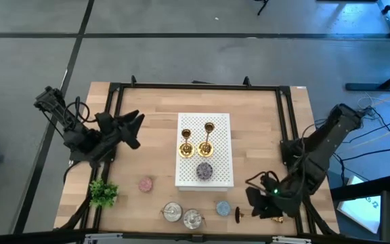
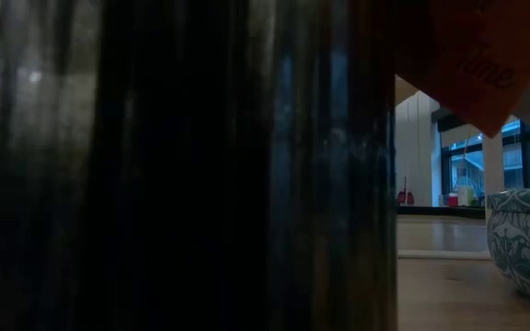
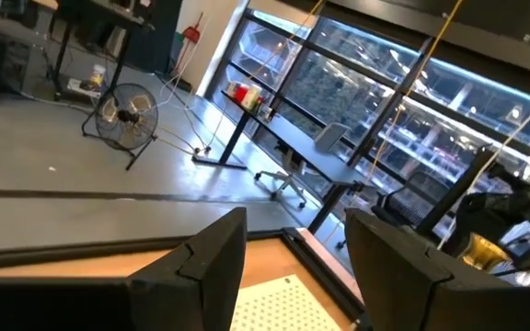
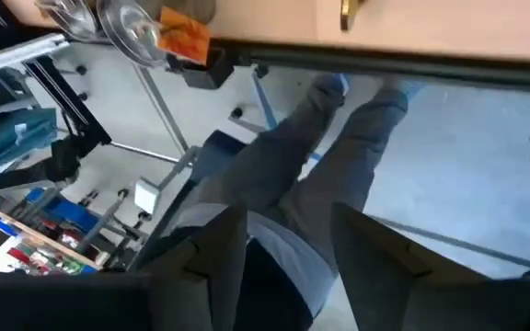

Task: Pick & Place candle stick holders
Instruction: Put the gold candle holder on the shelf aligned with the other gold candle holders

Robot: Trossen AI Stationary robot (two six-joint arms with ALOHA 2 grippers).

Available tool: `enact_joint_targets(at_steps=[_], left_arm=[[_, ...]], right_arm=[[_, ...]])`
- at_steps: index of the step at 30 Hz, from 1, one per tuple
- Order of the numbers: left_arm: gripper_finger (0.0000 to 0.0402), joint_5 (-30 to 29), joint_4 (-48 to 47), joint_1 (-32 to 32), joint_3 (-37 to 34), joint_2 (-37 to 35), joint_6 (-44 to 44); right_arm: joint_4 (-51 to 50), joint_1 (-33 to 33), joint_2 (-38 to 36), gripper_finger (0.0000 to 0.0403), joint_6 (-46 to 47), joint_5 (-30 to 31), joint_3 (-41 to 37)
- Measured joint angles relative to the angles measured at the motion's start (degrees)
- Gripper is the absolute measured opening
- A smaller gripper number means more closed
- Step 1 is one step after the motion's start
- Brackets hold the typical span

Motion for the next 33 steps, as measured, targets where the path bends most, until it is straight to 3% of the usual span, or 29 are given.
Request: enact_joint_targets(at_steps=[4,12,18,22,33], left_arm=[[0.0182,0.0,-0.02,-0.04,0.0,0.0,1.63],[0.0182,0.02,-0.33,-0.04,-0.02,0.02,2.24],[0.0182,0.2,-0.81,-0.03,-0.02,0.02,2.04],[0.0182,0.37,-1.36,-0.05,-0.02,0.02,-0.18],[0.0182,0.22,-3.43,-0.05,-0.02,2.24,-9.57]], right_arm=[[0.03,0.01,2.9,0.0162,0.82,1.08,0.02],[-4.68,-0.23,9.41,0.016,1.18,-2.48,0.02],[-14.79,5.2,12.71,0.016,0.95,-3.99,0.02],[-18.71,10.42,12.97,0.016,-1.5,-0.73,0.02],[-21.84,19.29,12.97,0.016,-12.45,3.53,0.02]])
